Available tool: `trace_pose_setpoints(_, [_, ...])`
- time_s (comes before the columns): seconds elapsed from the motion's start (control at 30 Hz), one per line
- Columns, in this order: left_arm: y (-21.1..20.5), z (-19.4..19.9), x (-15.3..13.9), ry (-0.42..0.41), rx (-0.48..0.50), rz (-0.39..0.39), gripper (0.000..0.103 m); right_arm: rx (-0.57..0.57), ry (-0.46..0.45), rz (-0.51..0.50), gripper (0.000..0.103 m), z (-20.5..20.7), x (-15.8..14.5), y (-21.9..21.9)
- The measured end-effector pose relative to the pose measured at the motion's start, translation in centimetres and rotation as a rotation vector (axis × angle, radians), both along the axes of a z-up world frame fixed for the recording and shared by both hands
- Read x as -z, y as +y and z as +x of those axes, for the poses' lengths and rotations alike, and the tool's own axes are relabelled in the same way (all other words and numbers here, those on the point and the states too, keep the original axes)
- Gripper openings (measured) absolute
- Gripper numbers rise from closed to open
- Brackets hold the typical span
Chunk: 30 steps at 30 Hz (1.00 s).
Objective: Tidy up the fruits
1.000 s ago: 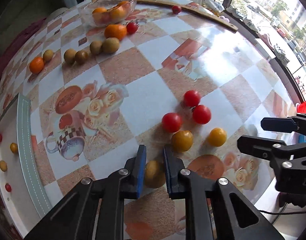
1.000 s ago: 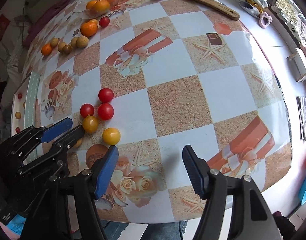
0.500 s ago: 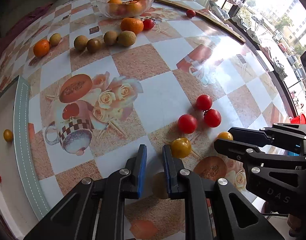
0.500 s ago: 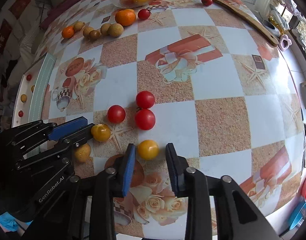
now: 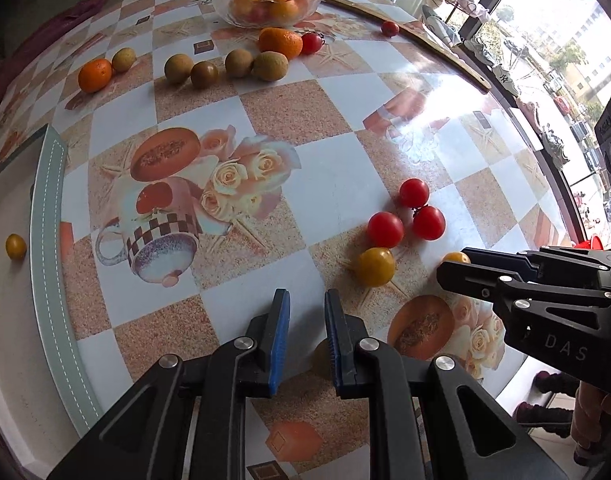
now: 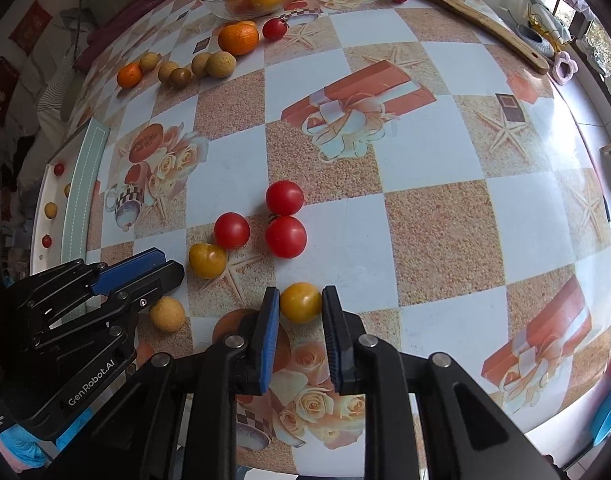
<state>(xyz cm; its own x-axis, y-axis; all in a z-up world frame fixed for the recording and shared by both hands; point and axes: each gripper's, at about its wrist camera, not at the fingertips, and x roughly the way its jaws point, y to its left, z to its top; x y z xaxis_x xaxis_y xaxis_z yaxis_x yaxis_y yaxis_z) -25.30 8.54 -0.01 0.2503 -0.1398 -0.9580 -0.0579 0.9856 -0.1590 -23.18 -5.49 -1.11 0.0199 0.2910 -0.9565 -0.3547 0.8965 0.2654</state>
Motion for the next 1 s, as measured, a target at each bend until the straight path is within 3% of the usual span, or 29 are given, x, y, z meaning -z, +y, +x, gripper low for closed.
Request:
trace_pose_setpoints(0.1, [0.6,-0.9,-0.4,0.004,-0.023,-0.007,0.02,-0.001,-0.002,-0.001,0.023,0.0,0.0,0.0])
trace_pose_setpoints(0.23, [0.4,-1.4,-0.7,0.018,0.024,0.017,0.02,-0.003,-0.003,0.002,0.023,-0.1,0.0,-0.1])
trace_pose_setpoints(0.33, [0.3,-1.7,-1.2,0.018,0.035,-0.007,0.02,-0.002,-0.001,0.003,0.023,-0.2,0.0,-0.1])
trace_pose_setpoints(0.37, [0.2,-1.7,-1.4,0.019,0.04,-0.012,0.025,-0.002,-0.002,0.003,0.023,-0.2,0.0,-0.1])
trace_pose_setpoints(0.4, [0.1,-1.8,-1.5,0.019,0.047,-0.009,0.037,-0.006,-0.002,0.003,0.023,-0.2,0.0,0.0])
trace_pose_setpoints(0.43, [0.0,-1.9,-1.7,0.009,0.048,0.004,0.072,-0.014,-0.007,-0.002,0.023,-0.3,0.0,0.0])
trace_pose_setpoints(0.47, [0.0,-2.3,-2.2,-0.023,0.038,0.026,0.082,-0.026,-0.013,-0.01,0.023,-0.4,-0.1,0.2])
trace_pose_setpoints(0.57, [-0.4,-2.1,-2.4,-0.027,0.049,0.028,0.082,-0.067,-0.031,-0.034,0.022,-0.7,-0.3,0.8])
trace_pose_setpoints(0.83, [-4.0,-2.3,-1.7,-0.02,0.149,0.042,0.082,0.047,0.004,0.003,0.022,0.0,-0.7,-1.9])
trace_pose_setpoints(1.0, [-4.4,-1.6,-0.6,-0.002,0.136,0.054,0.082,0.055,0.005,-0.01,0.022,0.0,-0.6,-2.4])
